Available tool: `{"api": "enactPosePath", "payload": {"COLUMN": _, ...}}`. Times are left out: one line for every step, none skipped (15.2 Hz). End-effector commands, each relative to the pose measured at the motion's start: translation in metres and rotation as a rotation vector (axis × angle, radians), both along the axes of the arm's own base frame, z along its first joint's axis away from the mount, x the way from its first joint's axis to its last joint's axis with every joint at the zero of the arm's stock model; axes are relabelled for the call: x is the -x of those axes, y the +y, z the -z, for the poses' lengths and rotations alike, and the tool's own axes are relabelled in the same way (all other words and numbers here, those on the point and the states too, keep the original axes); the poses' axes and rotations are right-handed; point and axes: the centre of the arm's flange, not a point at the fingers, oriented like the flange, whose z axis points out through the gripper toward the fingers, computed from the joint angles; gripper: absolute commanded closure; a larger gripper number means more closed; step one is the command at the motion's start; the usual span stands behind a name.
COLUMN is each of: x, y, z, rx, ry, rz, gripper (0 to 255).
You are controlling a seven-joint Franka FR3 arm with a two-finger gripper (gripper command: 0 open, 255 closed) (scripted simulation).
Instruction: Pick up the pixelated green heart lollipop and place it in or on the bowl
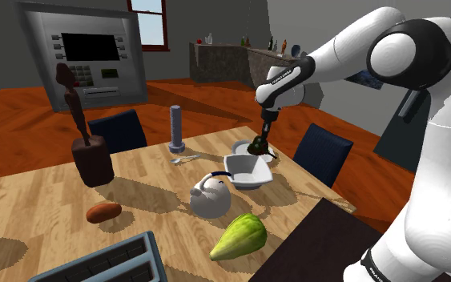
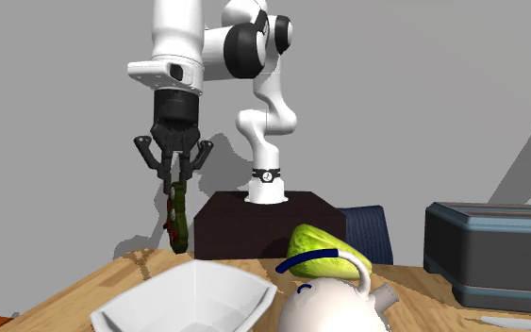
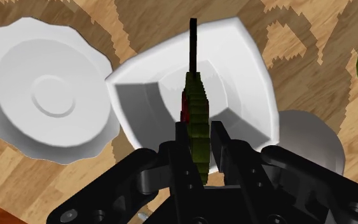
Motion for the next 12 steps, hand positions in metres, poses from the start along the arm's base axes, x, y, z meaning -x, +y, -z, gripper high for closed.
{"api": "enactPosePath", "payload": {"x": 0.000, "y": -0.001, "z": 0.011, "rx": 0.000, "ry": -0.001, "rz": 0.000, "gripper": 255}}
{"api": "enactPosePath", "payload": {"x": 0.000, "y": -0.001, "z": 0.017, "rx": 0.000, "ry": -0.001, "rz": 0.000, "gripper": 255}}
{"api": "enactPosePath", "payload": {"x": 0.000, "y": -0.001, "z": 0.022, "rx": 0.000, "ry": -0.001, "rz": 0.000, "gripper": 255}}
{"api": "enactPosePath", "payload": {"x": 0.000, "y": -0.001, "z": 0.027, "rx": 0.000, "ry": -0.001, "rz": 0.000, "gripper": 255}}
{"api": "enactPosePath", "payload": {"x": 0.000, "y": -0.001, "z": 0.033, "rx": 0.000, "ry": -0.001, "rz": 0.000, "gripper": 255}}
{"api": "enactPosePath", "payload": {"x": 0.000, "y": -0.001, "z": 0.038, "rx": 0.000, "ry": -0.001, "rz": 0.000, "gripper": 255}}
{"api": "enactPosePath", "payload": {"x": 0.000, "y": -0.001, "z": 0.043, "rx": 0.000, "ry": -0.001, "rz": 0.000, "gripper": 255}}
{"api": "enactPosePath", "payload": {"x": 0.000, "y": -0.001, "z": 0.048, "rx": 0.000, "ry": -0.001, "rz": 0.000, "gripper": 255}}
{"api": "enactPosePath", "payload": {"x": 0.000, "y": -0.001, "z": 0.054, "rx": 0.000, "ry": -0.001, "rz": 0.000, "gripper": 255}}
{"api": "enactPosePath", "payload": {"x": 0.000, "y": -0.001, "z": 0.059, "rx": 0.000, "ry": -0.001, "rz": 0.000, "gripper": 255}}
{"api": "enactPosePath", "payload": {"x": 0.000, "y": -0.001, "z": 0.065, "rx": 0.000, "ry": -0.001, "rz": 0.000, "gripper": 255}}
{"api": "enactPosePath", "payload": {"x": 0.000, "y": -0.001, "z": 0.065, "rx": 0.000, "ry": -0.001, "rz": 0.000, "gripper": 255}}
